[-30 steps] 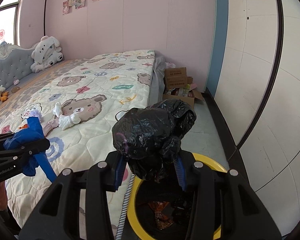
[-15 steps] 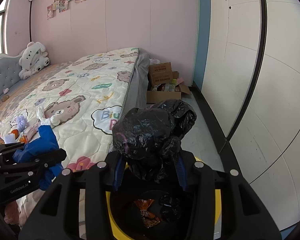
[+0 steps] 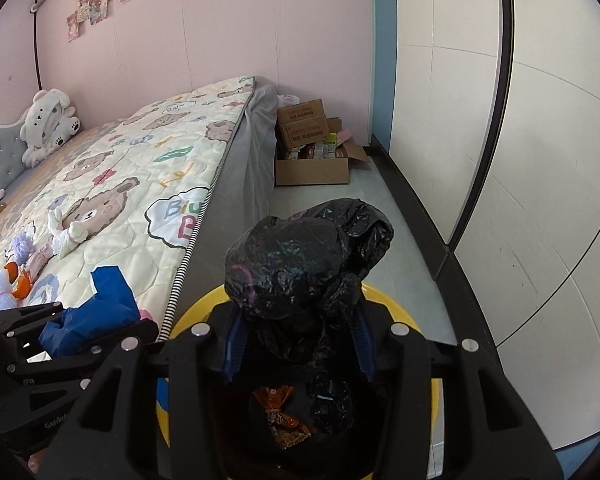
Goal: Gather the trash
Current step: 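Carry glove and black bag to the yellow bin and release both, then move both tools back over the bed toward the green packet and mesh net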
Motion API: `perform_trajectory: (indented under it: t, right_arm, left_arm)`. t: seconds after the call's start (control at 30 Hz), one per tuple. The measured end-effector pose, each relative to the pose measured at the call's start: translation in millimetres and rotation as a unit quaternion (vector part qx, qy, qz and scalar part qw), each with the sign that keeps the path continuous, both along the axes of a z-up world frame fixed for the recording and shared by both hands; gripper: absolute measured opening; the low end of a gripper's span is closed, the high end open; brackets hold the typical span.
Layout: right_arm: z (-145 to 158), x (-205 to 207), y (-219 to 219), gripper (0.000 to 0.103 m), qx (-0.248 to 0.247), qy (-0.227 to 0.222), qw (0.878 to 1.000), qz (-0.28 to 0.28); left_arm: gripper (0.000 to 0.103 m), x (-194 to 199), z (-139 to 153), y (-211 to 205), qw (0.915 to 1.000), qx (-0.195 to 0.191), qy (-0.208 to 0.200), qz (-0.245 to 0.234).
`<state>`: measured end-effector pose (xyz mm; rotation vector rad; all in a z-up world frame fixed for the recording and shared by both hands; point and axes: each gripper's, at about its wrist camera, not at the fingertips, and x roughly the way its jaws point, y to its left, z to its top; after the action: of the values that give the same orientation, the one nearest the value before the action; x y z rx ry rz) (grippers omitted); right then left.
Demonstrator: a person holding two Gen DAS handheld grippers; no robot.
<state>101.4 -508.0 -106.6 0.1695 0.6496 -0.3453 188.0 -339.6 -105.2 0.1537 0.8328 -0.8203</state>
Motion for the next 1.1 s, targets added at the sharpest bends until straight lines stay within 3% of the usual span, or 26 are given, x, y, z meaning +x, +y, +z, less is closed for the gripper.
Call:
perform_trajectory:
  t: [0.23, 0.43, 0.5, 0.63, 0.7, 0.97, 1.1]
  right_arm:
    - [-10, 1, -13, 0.045, 0.011, 0.005, 1.000, -0.017]
    - [-11, -2, -26, 0.056, 0.027, 0.002, 0.999, -0.037]
    - [-11, -4, -28, 0.066, 0.027, 0.001, 0.999, -0.043]
    - [-10, -9, -31, 0.070, 0.026, 0.000, 0.998, -0.054]
    - [-11, -12, -30, 0.073, 0.028, -0.001, 0.998, -0.055]
    - [-2, -24, -15, 0.084, 0.013, -0.024, 0.998, -0.051]
    - [6, -27, 2, 0.085, 0.008, -0.038, 0.999, -0.032]
  left_arm:
    - [0.030, 3, -10, -5, 0.9999, -0.003, 0.012, -0.004]
    - [0.049, 0, -7, -6, 0.9998, -0.012, 0.011, -0.006]
    - [0.063, -2, -4, -4, 0.9999, -0.015, 0.004, -0.001]
    - [0.071, -2, 3, 6, 0.9994, -0.032, 0.009, 0.003]
    - [0.079, -3, 7, 13, 0.9992, -0.039, 0.003, 0.009]
    - [0.093, 3, 22, 49, 0.9970, -0.041, -0.035, 0.055]
    - [0.095, 8, 30, 72, 0.9944, -0.031, -0.055, 0.085]
